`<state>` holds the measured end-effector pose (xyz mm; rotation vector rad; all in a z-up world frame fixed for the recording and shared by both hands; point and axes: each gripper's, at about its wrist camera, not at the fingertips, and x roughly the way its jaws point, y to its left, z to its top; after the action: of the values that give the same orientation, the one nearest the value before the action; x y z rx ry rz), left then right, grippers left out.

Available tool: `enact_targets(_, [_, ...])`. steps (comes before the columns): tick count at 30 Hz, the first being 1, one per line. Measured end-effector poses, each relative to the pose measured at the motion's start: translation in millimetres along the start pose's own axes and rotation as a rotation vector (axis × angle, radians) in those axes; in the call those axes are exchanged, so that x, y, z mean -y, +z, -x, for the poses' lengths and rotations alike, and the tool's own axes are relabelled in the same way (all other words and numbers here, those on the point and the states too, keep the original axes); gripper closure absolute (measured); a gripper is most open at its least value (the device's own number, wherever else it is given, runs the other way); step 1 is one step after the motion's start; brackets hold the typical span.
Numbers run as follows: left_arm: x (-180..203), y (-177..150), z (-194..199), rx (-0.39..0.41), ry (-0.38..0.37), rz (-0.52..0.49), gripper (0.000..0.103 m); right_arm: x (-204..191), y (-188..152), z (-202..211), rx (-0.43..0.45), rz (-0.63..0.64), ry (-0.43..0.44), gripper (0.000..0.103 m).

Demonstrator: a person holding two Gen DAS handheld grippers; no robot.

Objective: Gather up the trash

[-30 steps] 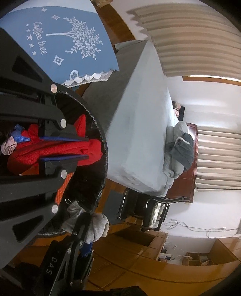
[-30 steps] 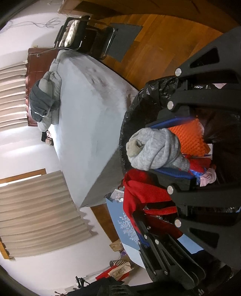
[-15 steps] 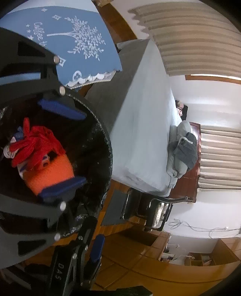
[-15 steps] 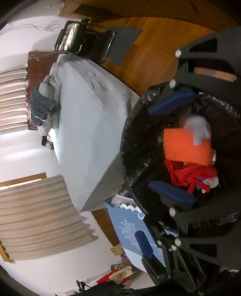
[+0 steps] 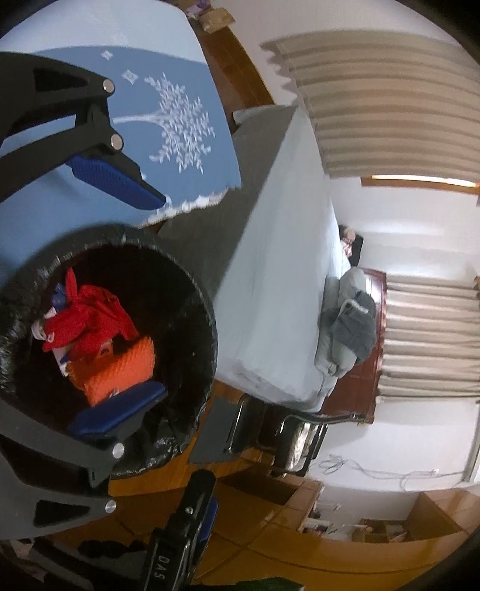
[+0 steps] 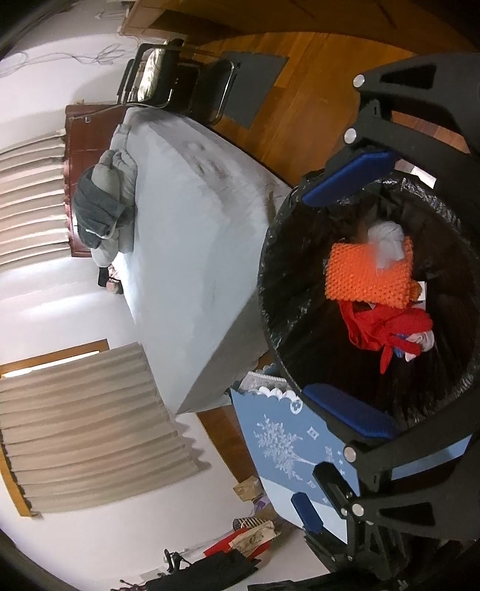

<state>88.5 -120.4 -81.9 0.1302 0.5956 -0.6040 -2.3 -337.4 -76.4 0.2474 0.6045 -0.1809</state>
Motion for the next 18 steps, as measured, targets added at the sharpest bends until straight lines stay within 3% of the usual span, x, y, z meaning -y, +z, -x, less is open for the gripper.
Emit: enact_targets(18, [-20, 4, 82, 0.067, 0.131, 0.047, 0.006, -58, 7, 62, 0.041, 0.084, 0.064, 0.007])
